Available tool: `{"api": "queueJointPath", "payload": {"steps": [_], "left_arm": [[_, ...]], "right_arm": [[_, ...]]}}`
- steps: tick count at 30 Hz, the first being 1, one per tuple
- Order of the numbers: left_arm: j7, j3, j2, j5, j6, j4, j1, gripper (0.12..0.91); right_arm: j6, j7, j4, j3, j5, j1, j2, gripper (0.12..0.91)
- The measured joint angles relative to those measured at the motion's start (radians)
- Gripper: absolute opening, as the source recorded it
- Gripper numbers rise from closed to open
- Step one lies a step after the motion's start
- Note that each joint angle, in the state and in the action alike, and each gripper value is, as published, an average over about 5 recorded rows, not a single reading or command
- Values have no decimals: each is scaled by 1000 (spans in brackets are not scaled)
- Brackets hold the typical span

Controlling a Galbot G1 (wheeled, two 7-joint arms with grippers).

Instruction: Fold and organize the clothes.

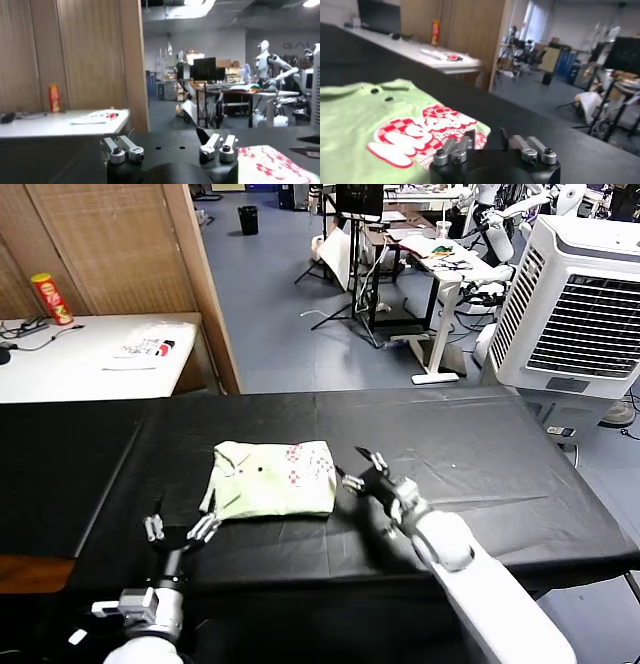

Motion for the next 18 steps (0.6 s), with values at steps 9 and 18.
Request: {"api": "queueJointPath", "payload": {"steps": [9, 18], "left_arm": [[-32, 0, 64, -94, 37, -71, 89, 798], [-33, -34, 113, -144, 95, -144, 232, 798]], "right_arm": [[50, 175, 332, 191, -23, -438, -8, 798], [102, 300, 541, 339, -70, -788, 69, 798]]}}
